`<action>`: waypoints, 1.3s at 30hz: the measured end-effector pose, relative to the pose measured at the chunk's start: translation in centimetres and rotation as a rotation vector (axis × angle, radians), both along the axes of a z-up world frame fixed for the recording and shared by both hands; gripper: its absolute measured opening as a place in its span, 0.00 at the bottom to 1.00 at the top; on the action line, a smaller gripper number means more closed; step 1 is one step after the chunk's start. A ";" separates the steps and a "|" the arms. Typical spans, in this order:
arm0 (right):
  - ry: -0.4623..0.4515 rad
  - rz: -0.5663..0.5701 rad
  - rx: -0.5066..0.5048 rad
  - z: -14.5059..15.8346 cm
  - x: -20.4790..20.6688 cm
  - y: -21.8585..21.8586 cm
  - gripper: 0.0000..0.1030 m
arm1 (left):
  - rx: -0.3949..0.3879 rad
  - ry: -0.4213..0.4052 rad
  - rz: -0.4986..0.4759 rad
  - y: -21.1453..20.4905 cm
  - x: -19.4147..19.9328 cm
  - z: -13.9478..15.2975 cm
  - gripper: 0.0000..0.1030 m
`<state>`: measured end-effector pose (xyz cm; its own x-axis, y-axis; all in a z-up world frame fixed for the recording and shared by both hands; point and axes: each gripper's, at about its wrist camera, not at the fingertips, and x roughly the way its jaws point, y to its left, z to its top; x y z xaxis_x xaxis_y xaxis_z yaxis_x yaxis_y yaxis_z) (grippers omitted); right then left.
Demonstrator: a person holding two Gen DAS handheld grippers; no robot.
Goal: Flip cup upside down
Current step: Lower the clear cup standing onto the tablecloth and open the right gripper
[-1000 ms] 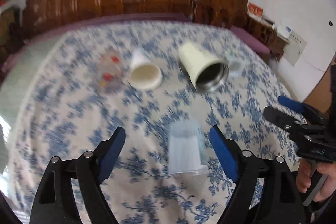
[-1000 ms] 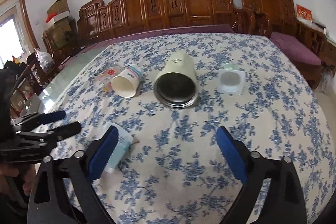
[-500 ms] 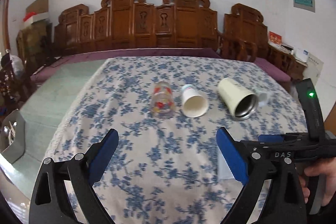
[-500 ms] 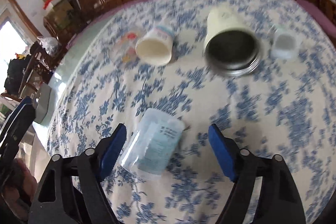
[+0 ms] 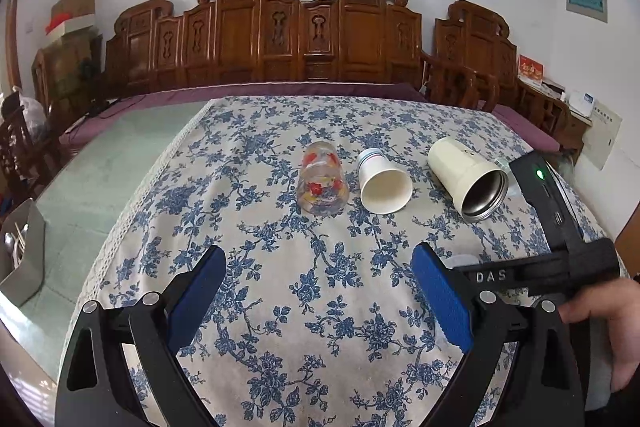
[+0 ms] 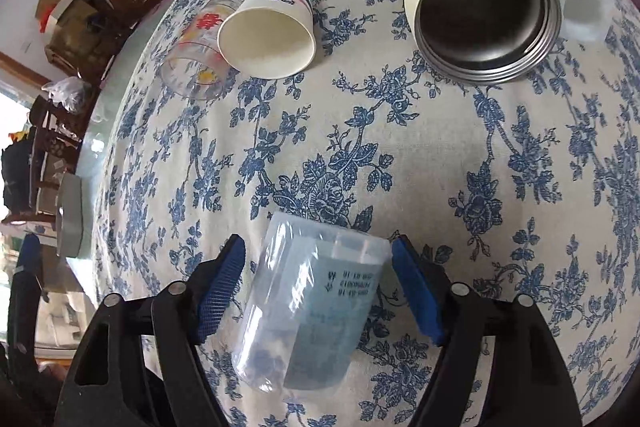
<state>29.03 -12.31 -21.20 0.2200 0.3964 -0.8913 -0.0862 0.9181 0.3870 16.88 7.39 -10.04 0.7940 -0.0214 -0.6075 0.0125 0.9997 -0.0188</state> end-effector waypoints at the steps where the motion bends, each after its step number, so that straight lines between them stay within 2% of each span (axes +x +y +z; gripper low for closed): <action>1: 0.005 -0.001 -0.003 0.0 0.2 0.0 0.68 | 0.000 0.001 0.000 0.0 0.0 -0.1 0.88; 3: 0.007 -0.003 -0.012 0.0 0.4 -0.1 0.61 | -0.002 0.003 -0.001 0.0 0.0 -0.1 0.88; 6: -0.020 0.003 -0.002 0.6 0.5 -0.3 0.60 | -0.004 0.004 -0.001 0.0 0.1 -0.1 0.88; 14: -0.362 0.099 -0.067 4.5 -0.2 0.0 0.59 | 0.000 0.008 0.002 0.0 0.2 -0.3 0.88; 16: -0.410 0.118 -0.093 5.0 -0.1 0.1 0.59 | 0.003 0.010 0.004 0.0 0.2 -0.3 0.88; 19: -0.520 0.160 -0.183 5.7 -0.5 0.7 0.59 | 0.007 0.011 0.002 -0.1 0.3 -0.3 0.88; 23: -0.607 0.192 -0.253 5.7 -0.5 0.9 0.59 | 0.011 0.010 0.005 -0.1 0.3 -0.3 0.88; 32: -0.673 0.213 -0.340 4.3 -1.5 1.1 0.59 | 0.019 0.010 0.006 -0.2 0.2 -0.5 0.88; 39: -0.669 0.223 -0.328 3.8 -2.8 1.0 0.58 | 0.028 0.010 0.009 -0.3 0.3 -0.4 0.88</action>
<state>26.25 -11.30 -17.38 0.6986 0.2332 -0.6764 -0.4018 0.9101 -0.1012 17.20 7.12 -10.47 0.7882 0.0027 -0.6155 0.0037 1.0000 0.0091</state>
